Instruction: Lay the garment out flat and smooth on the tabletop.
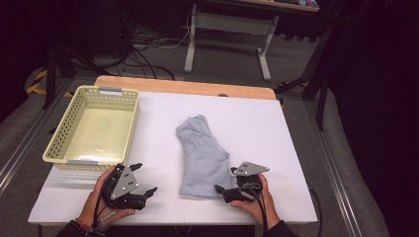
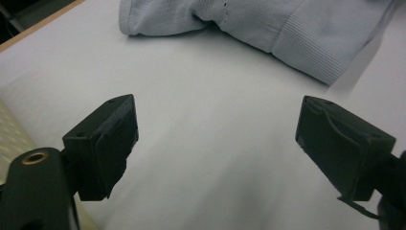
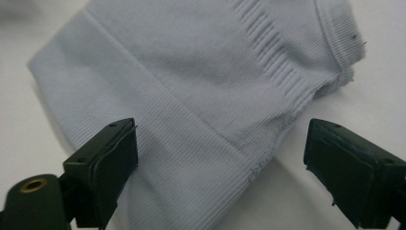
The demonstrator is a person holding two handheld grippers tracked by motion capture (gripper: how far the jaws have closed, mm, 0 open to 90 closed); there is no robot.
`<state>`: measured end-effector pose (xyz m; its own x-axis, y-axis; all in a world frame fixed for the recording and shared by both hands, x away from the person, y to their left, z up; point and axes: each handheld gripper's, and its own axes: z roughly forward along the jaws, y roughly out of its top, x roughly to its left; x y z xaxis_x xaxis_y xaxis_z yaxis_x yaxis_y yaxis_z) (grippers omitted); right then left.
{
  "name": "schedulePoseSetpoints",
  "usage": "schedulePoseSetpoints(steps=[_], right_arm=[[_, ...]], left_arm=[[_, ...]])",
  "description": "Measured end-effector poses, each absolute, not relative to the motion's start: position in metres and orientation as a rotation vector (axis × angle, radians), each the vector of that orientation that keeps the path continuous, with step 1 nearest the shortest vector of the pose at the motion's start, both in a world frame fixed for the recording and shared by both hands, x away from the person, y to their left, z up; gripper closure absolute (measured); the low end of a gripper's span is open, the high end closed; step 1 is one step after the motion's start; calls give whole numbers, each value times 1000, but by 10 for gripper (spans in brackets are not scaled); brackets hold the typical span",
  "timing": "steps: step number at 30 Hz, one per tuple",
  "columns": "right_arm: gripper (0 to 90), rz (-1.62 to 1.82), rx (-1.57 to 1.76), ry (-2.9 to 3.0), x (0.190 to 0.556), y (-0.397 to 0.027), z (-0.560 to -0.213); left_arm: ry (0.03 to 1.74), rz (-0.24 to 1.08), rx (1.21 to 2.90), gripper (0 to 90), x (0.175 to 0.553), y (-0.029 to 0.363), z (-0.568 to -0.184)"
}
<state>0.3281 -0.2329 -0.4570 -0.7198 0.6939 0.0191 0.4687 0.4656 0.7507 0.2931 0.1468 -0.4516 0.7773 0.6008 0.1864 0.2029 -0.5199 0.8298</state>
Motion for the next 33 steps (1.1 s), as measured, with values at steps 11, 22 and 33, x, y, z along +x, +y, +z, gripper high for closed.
schedulePoseSetpoints(steps=[11,22,33], right_arm=[[143,1070,987,2529,337,-220,-459],[371,1099,978,2530,334,-215,-458],[651,1175,950,2562,333,-217,-458]], left_arm=[[625,586,2109,140,289,151,-454],[638,583,2104,136,289,150,-454],[635,571,2108,135,291,149,-454]])
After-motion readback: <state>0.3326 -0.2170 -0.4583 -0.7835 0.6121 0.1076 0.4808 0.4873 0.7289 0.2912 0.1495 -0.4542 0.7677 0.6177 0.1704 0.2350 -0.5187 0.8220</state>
